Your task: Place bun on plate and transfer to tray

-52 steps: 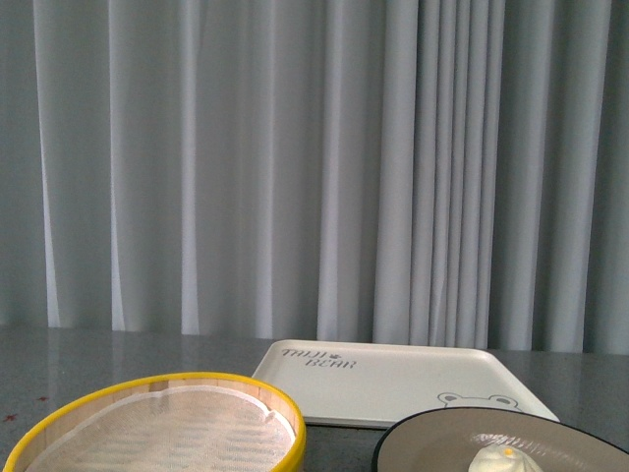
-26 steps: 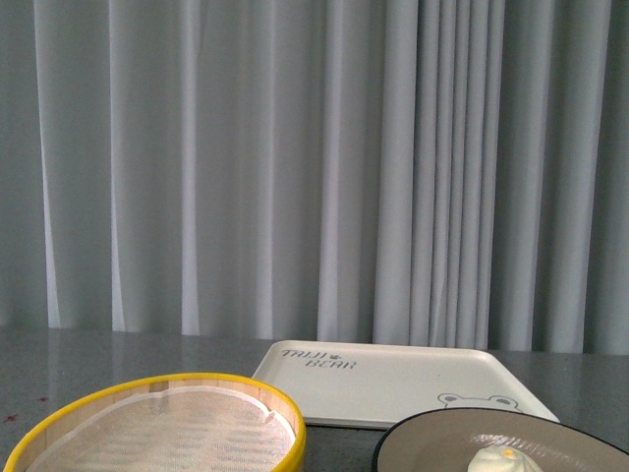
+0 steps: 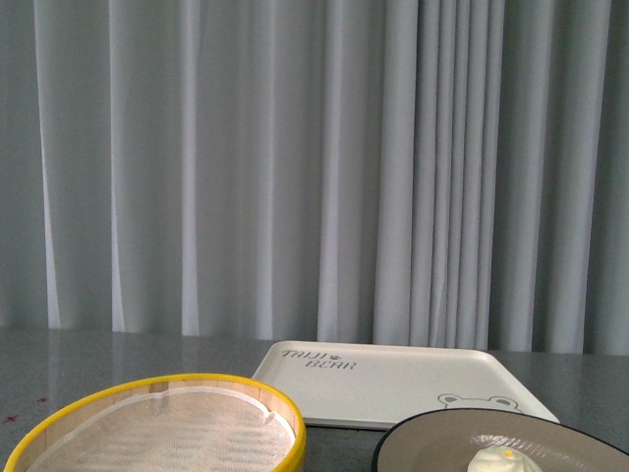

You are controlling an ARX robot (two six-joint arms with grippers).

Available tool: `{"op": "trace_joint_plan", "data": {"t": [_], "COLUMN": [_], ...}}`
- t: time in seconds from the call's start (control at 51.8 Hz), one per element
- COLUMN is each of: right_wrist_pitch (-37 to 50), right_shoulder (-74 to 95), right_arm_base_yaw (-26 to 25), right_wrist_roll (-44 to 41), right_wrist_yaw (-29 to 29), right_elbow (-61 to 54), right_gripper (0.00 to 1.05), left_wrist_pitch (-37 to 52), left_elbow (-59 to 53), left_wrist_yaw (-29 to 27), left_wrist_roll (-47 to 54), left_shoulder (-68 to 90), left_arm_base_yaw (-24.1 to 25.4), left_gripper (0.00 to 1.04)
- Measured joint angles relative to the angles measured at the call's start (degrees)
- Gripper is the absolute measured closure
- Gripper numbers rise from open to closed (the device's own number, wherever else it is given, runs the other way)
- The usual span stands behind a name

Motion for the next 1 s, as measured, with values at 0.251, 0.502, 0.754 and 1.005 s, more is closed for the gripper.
{"op": "trace_joint_plan", "data": {"t": [0.251, 0.502, 0.754, 1.005], "right_wrist_pitch": [0.00, 0.00, 0.00, 0.00], "right_shoulder": [0.02, 0.02, 0.00, 0.02], "right_arm_base_yaw": [0.00, 0.00, 0.00, 0.00], "right_wrist_roll": [0.00, 0.00, 0.00, 0.00], "right_wrist_yaw": [0.00, 0.00, 0.00, 0.00], "right_elbow": [0.00, 0.00, 0.00, 0.00], "right_gripper": [0.09, 0.09, 0.09, 0.09], "left_wrist_pitch": [-10.14, -11.93, -11.93, -11.93], "left_elbow": [0.02, 0.02, 0.02, 0.02], "left_wrist_yaw": [0.17, 0.15, 0.15, 0.15], "left_wrist_roll": [0.02, 0.07, 0.04, 0.04], "left_shoulder": [-8.13, -11.50, -11.54, -11.54], "left_arm_base_yaw": [0.00, 0.00, 0.00, 0.00], "left_gripper": [1.01, 1.01, 0.65, 0.24]}}
